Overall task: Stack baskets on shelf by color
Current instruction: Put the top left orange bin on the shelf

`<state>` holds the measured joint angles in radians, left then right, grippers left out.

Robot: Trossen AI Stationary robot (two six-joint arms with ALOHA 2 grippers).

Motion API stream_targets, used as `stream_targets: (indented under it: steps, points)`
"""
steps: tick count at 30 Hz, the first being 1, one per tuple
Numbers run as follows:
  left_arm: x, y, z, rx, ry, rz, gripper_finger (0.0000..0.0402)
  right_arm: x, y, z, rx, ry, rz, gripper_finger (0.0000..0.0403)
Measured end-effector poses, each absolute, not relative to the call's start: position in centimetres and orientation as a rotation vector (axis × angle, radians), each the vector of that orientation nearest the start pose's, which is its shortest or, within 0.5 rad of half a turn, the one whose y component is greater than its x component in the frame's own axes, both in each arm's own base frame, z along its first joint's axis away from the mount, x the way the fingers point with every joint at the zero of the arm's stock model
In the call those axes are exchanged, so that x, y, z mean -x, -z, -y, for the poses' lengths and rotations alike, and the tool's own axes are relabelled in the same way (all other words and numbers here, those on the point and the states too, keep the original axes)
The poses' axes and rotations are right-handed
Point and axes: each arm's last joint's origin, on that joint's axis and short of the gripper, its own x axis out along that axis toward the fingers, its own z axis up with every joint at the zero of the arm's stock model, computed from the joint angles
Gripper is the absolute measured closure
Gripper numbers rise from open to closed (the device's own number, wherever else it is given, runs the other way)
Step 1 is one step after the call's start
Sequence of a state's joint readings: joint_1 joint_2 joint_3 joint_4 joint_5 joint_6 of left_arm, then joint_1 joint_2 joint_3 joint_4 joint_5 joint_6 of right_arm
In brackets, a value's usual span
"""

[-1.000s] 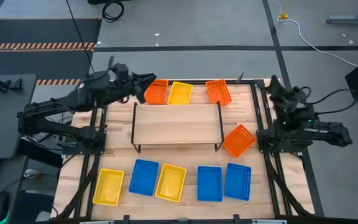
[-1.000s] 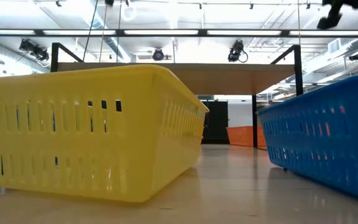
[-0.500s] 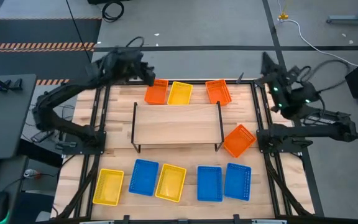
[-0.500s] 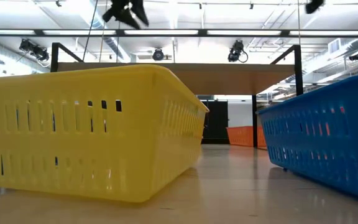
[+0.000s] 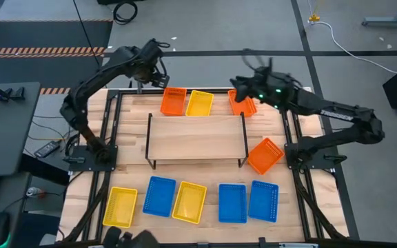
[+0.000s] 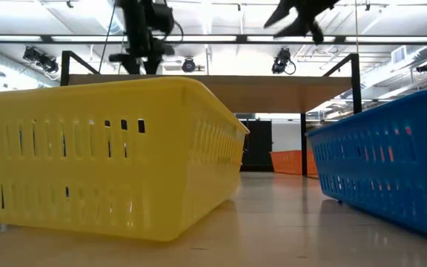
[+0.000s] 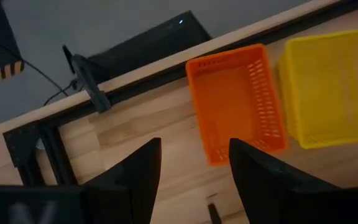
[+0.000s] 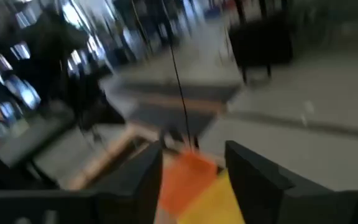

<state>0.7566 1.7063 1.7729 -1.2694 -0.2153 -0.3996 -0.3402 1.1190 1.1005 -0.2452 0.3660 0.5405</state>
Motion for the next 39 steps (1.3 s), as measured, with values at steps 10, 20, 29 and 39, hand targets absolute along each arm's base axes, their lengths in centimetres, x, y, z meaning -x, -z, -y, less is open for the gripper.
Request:
stream_targets:
  steps: [10, 20, 29, 39]
  points:
    - [-25.5, -29.7, -26.6, 0.736, -1.103, -1.172, 0.0209, -23.5, -34.9, 10.4, -0.685, 0.723, -0.344, 0.0122]
    - [-27.4, -24.2, -28.4, 0.903, -1.037, -1.282, 0.021, -22.3, -34.8, 9.9, -0.694, 0.714, -0.423, 0.0114]
    - [-28.6, -20.6, -29.7, 0.897, -1.052, -1.314, 0.0214, -21.8, -34.8, 9.4, -0.721, 0.65, -0.467, 0.0115]
    - [-29.2, -16.9, -30.0, 0.905, -1.053, -1.423, 0.0252, -21.9, -34.7, 9.0, -0.771, 0.558, -0.503, 0.0115]
